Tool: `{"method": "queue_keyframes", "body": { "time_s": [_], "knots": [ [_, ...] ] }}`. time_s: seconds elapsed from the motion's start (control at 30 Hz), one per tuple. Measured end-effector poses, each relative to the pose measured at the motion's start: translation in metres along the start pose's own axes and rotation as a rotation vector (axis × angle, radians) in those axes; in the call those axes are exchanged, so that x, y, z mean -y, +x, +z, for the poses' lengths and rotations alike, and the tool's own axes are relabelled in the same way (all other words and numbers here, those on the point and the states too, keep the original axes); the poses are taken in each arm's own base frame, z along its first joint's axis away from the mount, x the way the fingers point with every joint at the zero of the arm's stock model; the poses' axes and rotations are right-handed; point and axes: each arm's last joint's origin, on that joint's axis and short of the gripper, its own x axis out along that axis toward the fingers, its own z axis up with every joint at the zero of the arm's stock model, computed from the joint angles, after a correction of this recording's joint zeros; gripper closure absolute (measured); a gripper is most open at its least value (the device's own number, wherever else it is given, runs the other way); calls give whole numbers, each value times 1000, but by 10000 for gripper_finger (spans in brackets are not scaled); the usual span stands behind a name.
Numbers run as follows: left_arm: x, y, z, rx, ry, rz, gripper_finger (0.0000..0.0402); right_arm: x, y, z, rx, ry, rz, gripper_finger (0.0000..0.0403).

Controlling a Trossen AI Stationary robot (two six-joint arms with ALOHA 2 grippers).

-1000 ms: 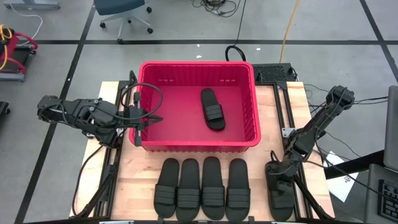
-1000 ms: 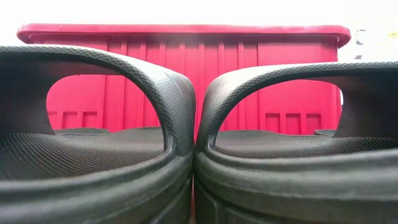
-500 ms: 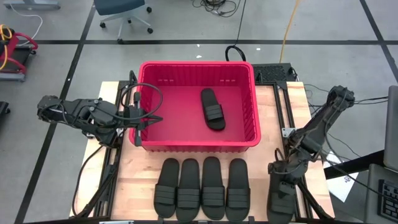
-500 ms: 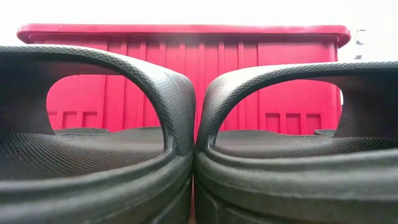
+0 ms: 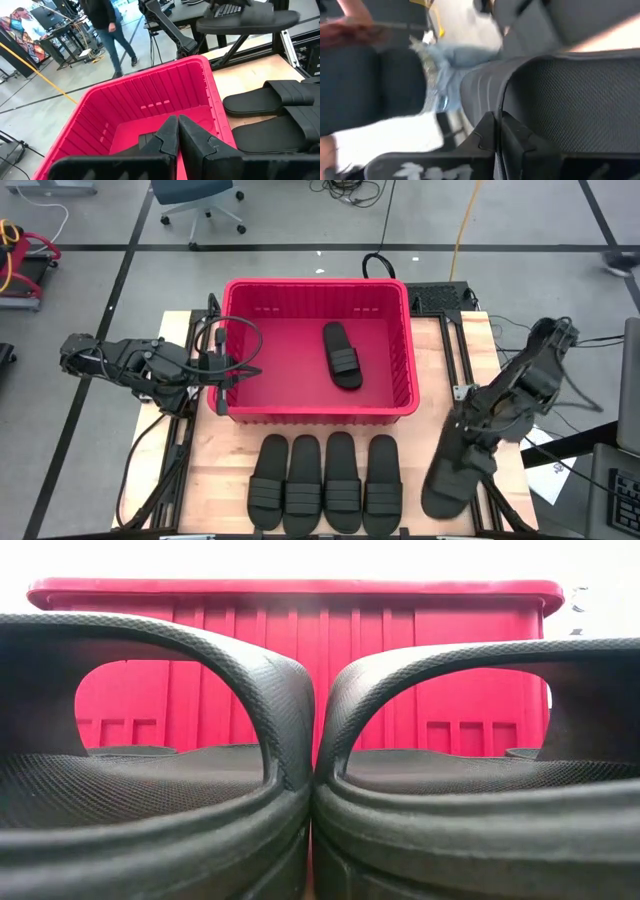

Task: Pick and place slides into bin
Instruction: Put the black slide into the red bin

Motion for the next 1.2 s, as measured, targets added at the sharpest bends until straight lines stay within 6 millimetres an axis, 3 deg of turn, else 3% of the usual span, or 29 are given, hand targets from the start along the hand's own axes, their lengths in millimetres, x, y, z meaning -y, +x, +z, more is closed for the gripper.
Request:
{"method": "queue_keyframes", "body": {
  "time_s": [0.47,0.6,0.9,1.2],
  "knots": [
    [0,0,0,2,-2,1,382,-10,-64,34,347,-365,-122,403],
    [0,0,0,4,-4,1,382,-7,-76,48,509,-358,-201,403],
    [0,0,0,4,-6,2,382,-9,-86,91,786,-435,-330,403],
    [0,0,0,4,-25,3,382,-4,-79,154,871,-543,-467,403]
  ]
}}
